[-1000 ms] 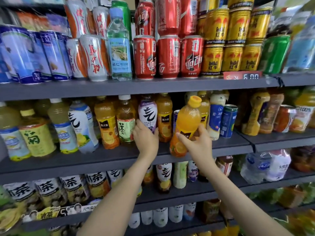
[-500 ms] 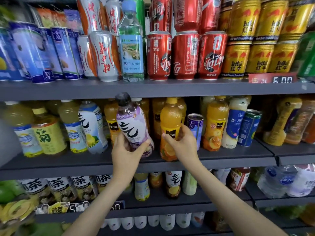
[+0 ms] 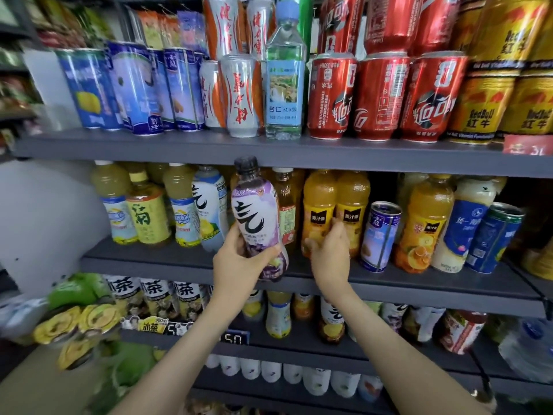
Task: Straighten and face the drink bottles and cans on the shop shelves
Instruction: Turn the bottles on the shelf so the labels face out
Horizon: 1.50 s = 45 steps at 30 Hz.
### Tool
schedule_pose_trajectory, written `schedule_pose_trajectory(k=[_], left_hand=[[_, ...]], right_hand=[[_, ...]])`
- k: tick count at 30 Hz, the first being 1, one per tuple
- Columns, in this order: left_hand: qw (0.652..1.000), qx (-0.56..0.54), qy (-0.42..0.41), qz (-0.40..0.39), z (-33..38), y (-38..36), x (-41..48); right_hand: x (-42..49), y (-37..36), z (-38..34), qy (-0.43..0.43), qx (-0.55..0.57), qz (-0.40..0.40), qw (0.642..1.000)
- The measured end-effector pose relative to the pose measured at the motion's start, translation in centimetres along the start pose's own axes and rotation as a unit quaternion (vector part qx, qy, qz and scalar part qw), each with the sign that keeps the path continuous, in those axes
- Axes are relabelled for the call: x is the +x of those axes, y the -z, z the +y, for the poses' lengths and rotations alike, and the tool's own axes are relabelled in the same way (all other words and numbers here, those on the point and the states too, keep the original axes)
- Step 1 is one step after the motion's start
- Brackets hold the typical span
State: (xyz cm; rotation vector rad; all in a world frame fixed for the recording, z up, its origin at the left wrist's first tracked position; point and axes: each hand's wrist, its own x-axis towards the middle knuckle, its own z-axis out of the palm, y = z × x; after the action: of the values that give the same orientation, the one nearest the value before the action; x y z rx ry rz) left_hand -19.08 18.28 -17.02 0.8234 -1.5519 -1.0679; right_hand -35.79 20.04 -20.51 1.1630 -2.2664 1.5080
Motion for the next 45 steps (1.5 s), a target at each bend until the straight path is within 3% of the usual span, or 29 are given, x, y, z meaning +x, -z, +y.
schedule_pose_trajectory(k=[4, 7, 11, 14, 20, 27, 39, 45], left_hand=[[1.0, 0.028, 0.002, -0.005, 0.5, 0.3, -0.8], [0.999, 0.05, 0.0, -0.013, 0.7, 0.5, -1.8], [0.995, 0.087, 0.0, -0.051, 0.4, -0.2, -3.7], [0.989, 0.114, 0.002, -0.096, 0.1, -1.9, -5.3], [0.965, 0.111, -0.036, -0.236, 0.5, -7.6, -8.0], [0.886, -0.023, -0.057, -0.46, 2.8, -17.4, -12.9], [0.854, -0.068, -0.045, -0.513, 8.9, -37.7, -27.4], [0.822, -0.099, -0.04, -0.559, 11.3, -43.9, -28.8]], right_hand=[[0.2, -0.1, -0.9, -0.024, 0.02, -0.02, 0.999], [-1.4, 1.8, -1.9, -0.025, 0.103, -0.029, 0.994], [-4.1, 7.0, -3.1, -0.008, 0.302, -0.202, 0.932], [-5.4, 9.0, -2.1, -0.017, 0.283, -0.274, 0.919], [-6.5, 14.4, 2.3, -0.103, 0.261, -0.16, 0.946], [-7.7, 25.4, 9.7, -0.168, 0.27, -0.067, 0.946], [-9.4, 46.1, 22.9, -0.161, 0.224, 0.002, 0.961], [-7.5, 52.5, 26.8, -0.152, 0.251, 0.028, 0.956]])
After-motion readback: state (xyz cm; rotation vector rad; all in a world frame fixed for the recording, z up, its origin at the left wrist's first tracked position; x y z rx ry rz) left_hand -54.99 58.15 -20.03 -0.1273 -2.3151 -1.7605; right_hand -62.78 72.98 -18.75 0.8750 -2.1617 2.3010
